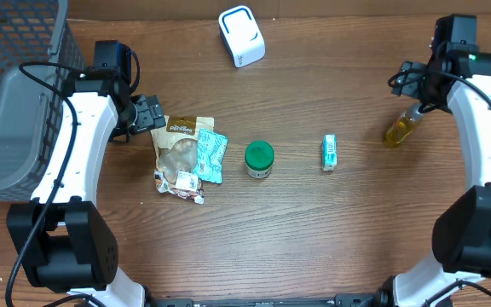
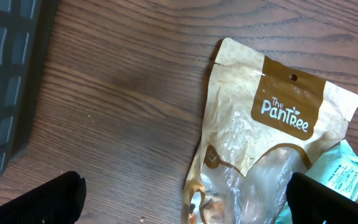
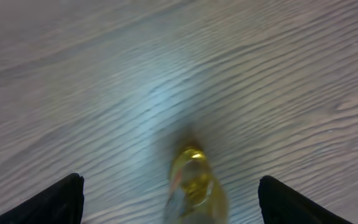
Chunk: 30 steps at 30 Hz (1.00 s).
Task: Scan the item barcode
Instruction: 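Move the bottle to the right table edge and set it down, then release the bottle and move the right gripper toward the green jar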
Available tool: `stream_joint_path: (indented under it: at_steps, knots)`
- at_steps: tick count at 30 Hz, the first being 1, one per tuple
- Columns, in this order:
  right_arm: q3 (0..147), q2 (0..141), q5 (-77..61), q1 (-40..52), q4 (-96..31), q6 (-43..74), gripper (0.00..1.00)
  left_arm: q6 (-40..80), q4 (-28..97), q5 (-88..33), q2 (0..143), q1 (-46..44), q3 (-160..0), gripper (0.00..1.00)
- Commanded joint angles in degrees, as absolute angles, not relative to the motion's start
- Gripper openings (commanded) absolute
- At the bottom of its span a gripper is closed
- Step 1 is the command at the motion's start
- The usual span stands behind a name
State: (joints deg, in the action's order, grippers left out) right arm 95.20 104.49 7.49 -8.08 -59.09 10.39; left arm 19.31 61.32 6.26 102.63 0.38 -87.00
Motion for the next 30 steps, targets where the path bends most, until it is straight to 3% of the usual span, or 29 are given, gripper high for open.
stream_joint_path:
  at_steps: [1, 9, 19, 22, 23, 24, 30]
  knots:
    - [97.27, 100.36, -0.45, -6.72, -60.03, 11.55, 0.85, 19.27, 61.25, 6.55, 101.56, 0.36, -87.85, 1.0]
    - [97.25, 99.85, -6.98, -1.04, -63.53, 11.57, 0.74, 19.27, 61.25, 6.55, 101.56, 0.36, -87.85, 1.0]
    - [97.12, 99.88, -7.84, 11.38, -69.45, 17.02, 0.74, 19.27, 61.25, 6.55, 101.56, 0.36, -87.85, 1.0]
    - [97.08, 99.88, -7.86, 15.0, -70.0, 20.97, 0.81, 19.27, 61.25, 6.55, 101.56, 0.36, -87.85, 1.0]
    - [97.08, 99.88, -7.88, 16.16, -69.89, 21.04, 0.98, 19.27, 61.25, 6.55, 101.56, 0.36, -87.85, 1.0]
    - [97.08, 99.88, -7.9, 17.5, -69.43, 21.02, 1.0, 19.27, 61.25, 6.55, 101.56, 0.36, -87.85, 1.0]
    - [97.08, 99.94, -11.6, 22.57, -66.67, 21.32, 1.0, 19.27, 61.25, 6.55, 101.56, 0.36, -87.85, 1.0]
